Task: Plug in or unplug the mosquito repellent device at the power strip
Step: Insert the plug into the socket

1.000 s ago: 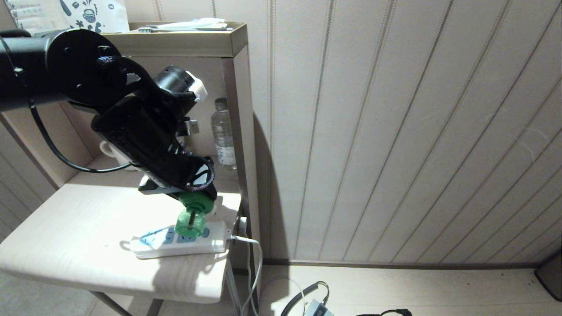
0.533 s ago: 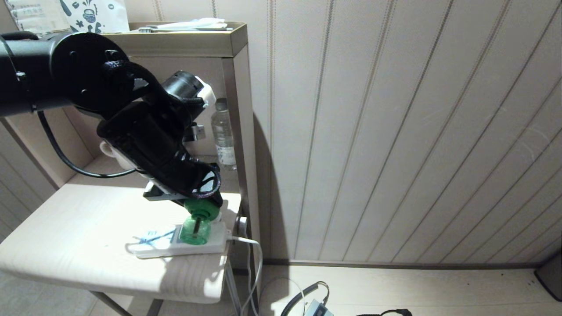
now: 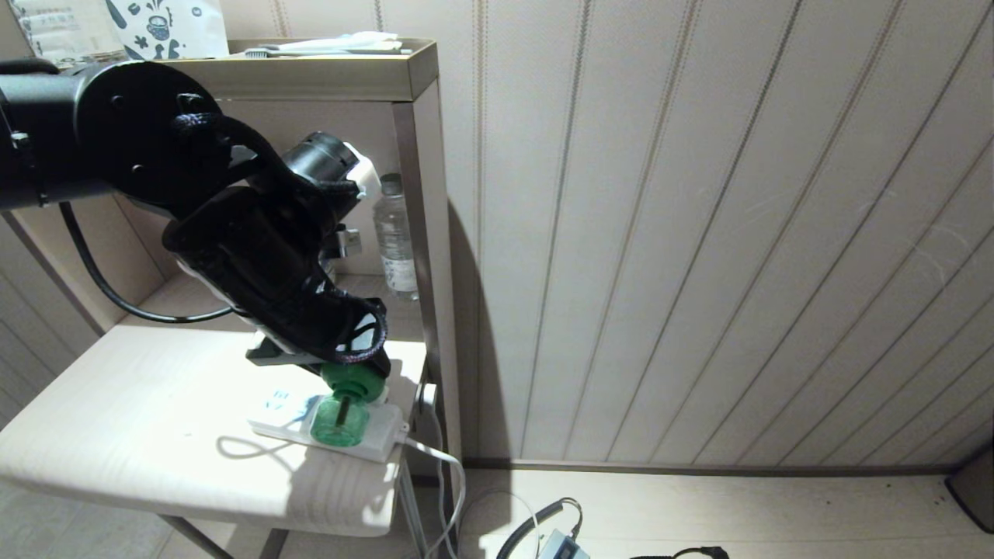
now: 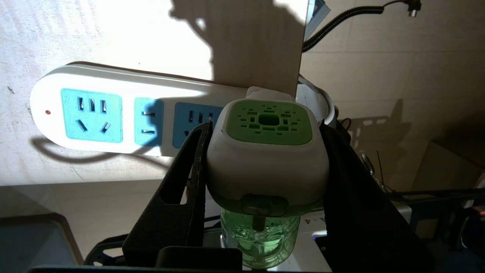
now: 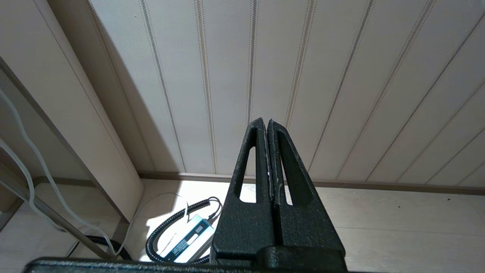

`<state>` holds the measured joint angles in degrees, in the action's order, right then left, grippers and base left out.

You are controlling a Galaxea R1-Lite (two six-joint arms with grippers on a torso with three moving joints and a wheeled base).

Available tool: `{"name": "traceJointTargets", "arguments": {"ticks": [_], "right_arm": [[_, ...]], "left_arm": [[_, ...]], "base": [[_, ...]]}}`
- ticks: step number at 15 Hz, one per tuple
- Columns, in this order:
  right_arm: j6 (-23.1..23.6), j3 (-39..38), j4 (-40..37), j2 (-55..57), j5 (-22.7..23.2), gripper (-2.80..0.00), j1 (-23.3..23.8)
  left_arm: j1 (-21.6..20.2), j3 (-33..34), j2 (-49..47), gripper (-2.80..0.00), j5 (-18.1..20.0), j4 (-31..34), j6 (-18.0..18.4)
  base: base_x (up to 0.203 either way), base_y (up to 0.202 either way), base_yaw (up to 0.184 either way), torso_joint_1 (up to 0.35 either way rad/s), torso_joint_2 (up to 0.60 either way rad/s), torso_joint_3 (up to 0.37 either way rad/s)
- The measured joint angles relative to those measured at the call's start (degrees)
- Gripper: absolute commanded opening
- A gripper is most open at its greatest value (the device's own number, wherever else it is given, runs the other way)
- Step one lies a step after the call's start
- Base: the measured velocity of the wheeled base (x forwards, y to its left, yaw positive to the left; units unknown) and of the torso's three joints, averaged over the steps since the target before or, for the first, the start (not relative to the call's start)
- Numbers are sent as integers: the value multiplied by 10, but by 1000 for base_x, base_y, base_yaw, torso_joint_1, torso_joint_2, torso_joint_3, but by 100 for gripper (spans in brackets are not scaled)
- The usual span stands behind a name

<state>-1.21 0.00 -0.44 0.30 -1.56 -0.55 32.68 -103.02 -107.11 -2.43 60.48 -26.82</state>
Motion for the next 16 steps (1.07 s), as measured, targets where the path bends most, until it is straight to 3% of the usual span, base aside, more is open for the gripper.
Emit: {"name": "traceJointTargets", "arguments": {"ticks": [4, 9, 16], "right_arm": [[0, 0, 0, 0, 0, -280, 1], [0, 0, 0, 0, 0, -280, 0], [0, 0, 0, 0, 0, -280, 0]], "left_arm": [[-8, -6, 2, -280, -11, -3, 2], [-57, -1, 1, -280, -12, -3, 12], [-69, 13, 13, -280, -11, 1, 12]], "base": [[0, 0, 0, 0, 0, 0], [0, 0, 0, 0, 0, 0], [0, 0, 0, 0, 0, 0]]}}
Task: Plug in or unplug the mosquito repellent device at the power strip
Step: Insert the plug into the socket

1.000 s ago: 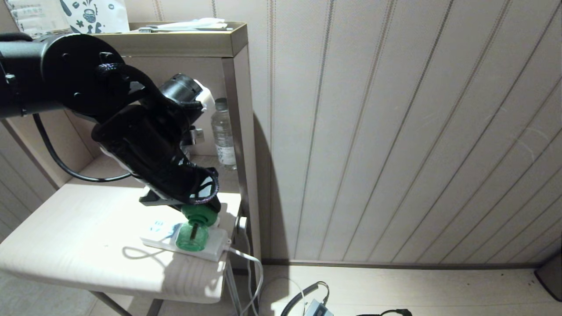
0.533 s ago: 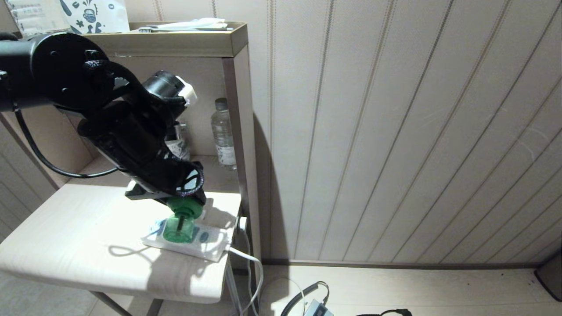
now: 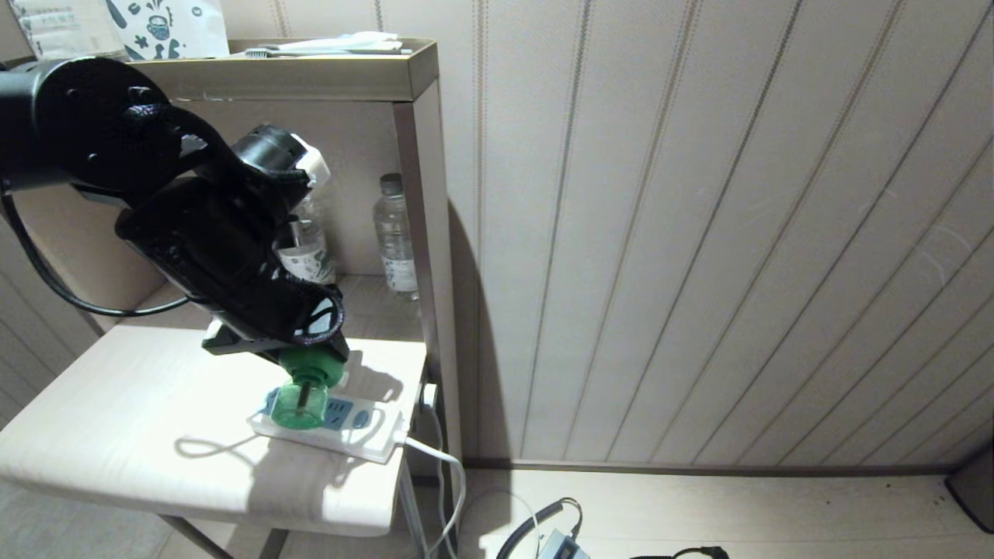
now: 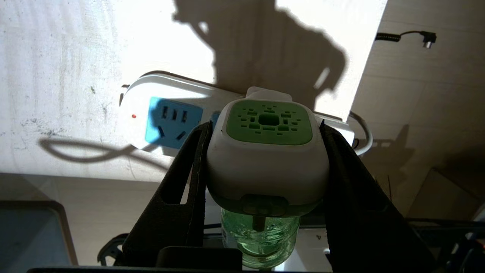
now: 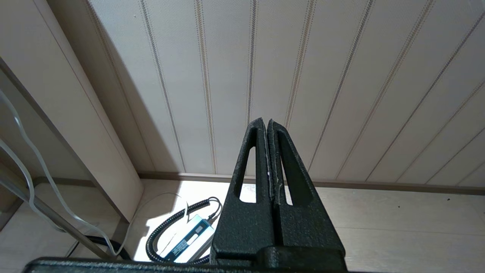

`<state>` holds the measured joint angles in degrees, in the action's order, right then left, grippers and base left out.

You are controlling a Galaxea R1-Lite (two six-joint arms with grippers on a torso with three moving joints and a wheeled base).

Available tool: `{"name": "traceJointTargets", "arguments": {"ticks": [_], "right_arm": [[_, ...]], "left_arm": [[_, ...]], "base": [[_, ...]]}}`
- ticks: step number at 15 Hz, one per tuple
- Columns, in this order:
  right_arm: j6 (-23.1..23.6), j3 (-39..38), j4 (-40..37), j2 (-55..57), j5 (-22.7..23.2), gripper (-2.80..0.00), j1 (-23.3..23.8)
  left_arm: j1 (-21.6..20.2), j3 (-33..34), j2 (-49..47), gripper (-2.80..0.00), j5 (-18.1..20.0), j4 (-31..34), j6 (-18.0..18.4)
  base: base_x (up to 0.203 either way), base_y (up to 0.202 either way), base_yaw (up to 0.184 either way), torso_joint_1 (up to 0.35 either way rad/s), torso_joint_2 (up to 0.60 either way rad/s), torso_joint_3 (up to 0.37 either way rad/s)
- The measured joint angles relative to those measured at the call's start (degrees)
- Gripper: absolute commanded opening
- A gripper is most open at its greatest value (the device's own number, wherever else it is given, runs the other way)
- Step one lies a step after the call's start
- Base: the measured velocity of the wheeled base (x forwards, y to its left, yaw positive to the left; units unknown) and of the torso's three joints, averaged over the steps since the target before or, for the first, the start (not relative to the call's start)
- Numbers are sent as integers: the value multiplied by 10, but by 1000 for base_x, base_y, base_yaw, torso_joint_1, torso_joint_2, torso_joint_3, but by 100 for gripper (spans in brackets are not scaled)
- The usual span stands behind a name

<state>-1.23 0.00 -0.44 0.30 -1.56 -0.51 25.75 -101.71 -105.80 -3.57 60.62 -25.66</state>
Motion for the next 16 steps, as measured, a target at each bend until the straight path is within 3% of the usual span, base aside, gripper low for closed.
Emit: {"name": "traceJointTargets", "arguments": {"ticks": [10, 16], "right_arm": [[0, 0, 0, 0, 0, -280, 0], [0, 0, 0, 0, 0, -280, 0]], "left_arm": [[-1, 50, 18, -280, -1, -8, -3], [-3, 0, 19, -280, -1, -32, -19]], "base": [[0, 0, 0, 0, 0, 0], [0, 0, 0, 0, 0, 0]]}}
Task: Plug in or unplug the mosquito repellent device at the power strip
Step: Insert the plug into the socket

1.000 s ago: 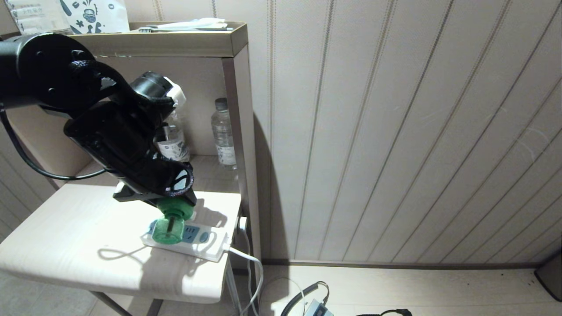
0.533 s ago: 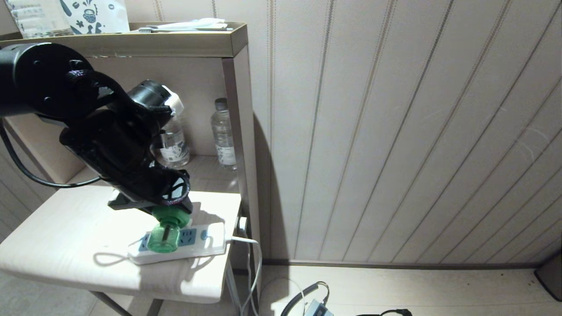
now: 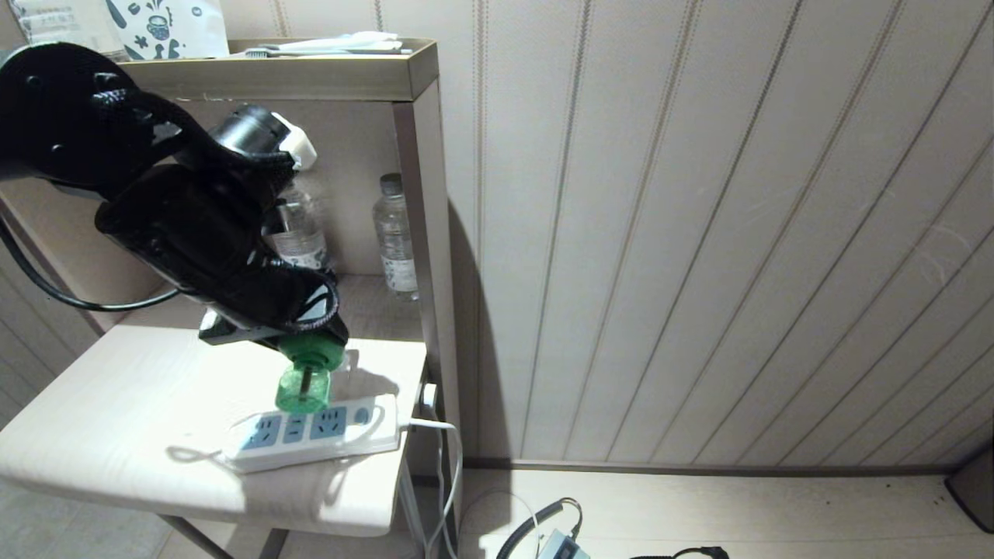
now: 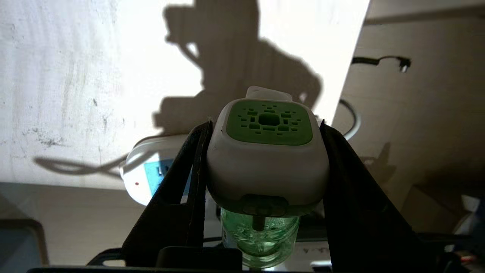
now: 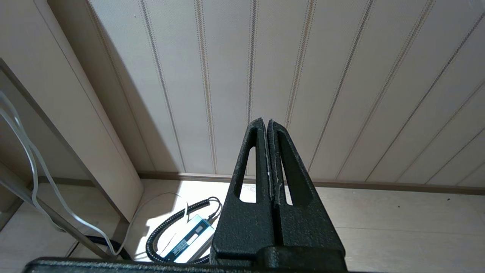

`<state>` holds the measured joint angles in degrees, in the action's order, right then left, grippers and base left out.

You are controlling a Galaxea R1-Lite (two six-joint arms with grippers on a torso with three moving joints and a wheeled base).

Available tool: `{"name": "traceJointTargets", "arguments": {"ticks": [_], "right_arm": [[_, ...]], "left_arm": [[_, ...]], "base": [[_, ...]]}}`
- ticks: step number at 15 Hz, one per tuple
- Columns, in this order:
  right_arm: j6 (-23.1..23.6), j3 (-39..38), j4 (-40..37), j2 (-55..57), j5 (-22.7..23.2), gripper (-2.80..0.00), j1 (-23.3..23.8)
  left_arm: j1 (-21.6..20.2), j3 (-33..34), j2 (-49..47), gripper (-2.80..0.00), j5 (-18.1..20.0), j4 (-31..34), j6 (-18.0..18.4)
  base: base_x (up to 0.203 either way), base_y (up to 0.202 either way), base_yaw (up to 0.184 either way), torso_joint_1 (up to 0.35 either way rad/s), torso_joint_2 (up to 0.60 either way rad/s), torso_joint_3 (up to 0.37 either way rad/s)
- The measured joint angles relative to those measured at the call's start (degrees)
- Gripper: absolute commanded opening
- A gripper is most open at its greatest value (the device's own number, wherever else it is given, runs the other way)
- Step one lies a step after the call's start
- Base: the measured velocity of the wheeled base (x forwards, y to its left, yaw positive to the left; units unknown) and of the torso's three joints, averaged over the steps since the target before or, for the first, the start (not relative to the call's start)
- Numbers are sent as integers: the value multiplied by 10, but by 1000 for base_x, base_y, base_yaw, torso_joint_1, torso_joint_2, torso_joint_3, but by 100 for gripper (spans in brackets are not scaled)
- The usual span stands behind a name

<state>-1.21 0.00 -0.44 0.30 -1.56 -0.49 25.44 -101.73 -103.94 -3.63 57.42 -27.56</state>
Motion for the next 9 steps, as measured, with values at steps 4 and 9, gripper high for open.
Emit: {"name": "traceJointTargets", "arguments": {"ticks": [4, 9], "right_arm": [[0, 0, 0, 0, 0, -280, 0], [0, 0, 0, 0, 0, -280, -1]], "left_arm": [[-2, -56, 0, -280, -28, 40, -44], [0, -67, -2, -280, -26, 88, -101]], "base": [[0, 0, 0, 0, 0, 0], [0, 0, 0, 0, 0, 0]]}}
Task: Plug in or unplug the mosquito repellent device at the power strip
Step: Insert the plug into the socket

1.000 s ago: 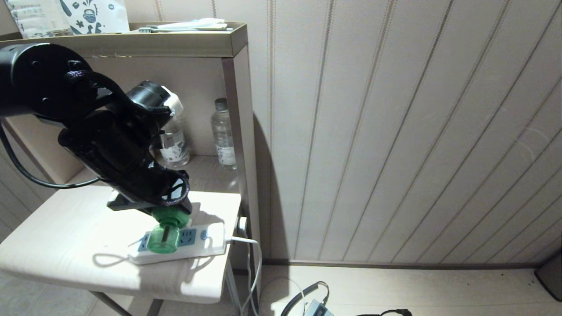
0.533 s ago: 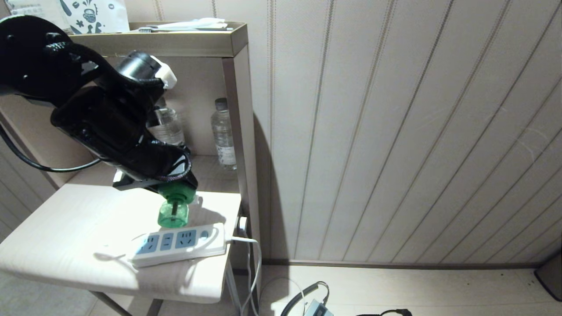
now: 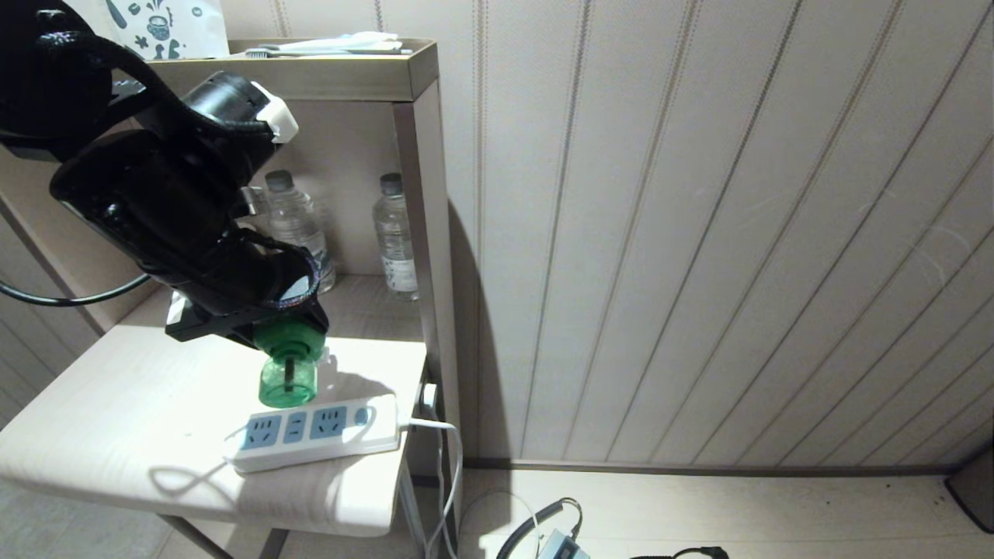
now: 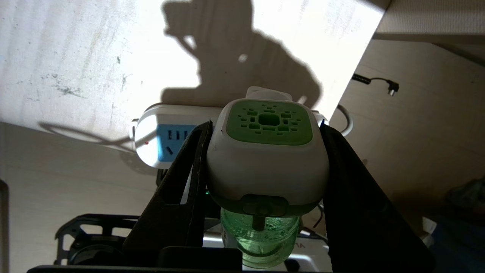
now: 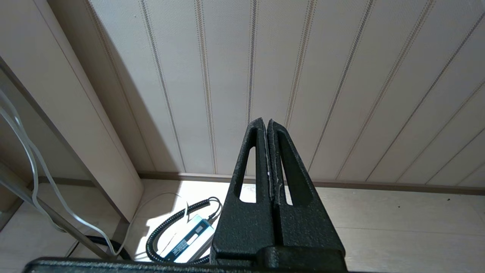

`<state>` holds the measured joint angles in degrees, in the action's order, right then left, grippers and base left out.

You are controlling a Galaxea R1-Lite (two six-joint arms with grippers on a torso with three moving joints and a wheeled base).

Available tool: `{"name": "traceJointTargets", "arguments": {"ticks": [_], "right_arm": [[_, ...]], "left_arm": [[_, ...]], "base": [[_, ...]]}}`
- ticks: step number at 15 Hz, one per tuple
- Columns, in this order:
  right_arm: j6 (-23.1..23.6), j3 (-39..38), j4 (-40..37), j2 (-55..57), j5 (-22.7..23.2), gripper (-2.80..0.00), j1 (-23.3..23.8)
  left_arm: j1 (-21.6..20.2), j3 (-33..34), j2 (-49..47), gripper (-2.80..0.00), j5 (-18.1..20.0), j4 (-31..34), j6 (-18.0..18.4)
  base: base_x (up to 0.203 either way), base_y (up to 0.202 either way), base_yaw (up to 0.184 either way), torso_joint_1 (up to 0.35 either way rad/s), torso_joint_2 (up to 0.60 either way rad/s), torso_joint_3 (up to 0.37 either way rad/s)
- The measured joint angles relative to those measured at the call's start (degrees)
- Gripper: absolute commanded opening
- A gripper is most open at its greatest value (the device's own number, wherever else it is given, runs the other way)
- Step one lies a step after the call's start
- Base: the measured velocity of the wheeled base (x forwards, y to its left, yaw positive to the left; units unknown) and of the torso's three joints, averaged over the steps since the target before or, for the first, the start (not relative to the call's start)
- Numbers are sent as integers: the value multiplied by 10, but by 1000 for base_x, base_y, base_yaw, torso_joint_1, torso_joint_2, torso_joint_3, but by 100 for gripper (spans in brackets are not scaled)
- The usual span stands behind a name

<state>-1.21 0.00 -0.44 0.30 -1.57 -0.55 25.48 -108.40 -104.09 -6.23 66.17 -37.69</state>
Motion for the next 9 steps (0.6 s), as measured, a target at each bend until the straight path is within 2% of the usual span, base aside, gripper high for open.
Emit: {"name": "traceJointTargets", "arguments": {"ticks": [5, 9], "right_arm": [[0, 0, 0, 0, 0, -280, 1], [0, 0, 0, 0, 0, -280, 0]], "left_arm": [[3, -4, -14, -280, 0, 18, -52], [4, -3, 0, -280, 4, 66, -54]], "base": [[0, 0, 0, 0, 0, 0], [0, 0, 0, 0, 0, 0]]}}
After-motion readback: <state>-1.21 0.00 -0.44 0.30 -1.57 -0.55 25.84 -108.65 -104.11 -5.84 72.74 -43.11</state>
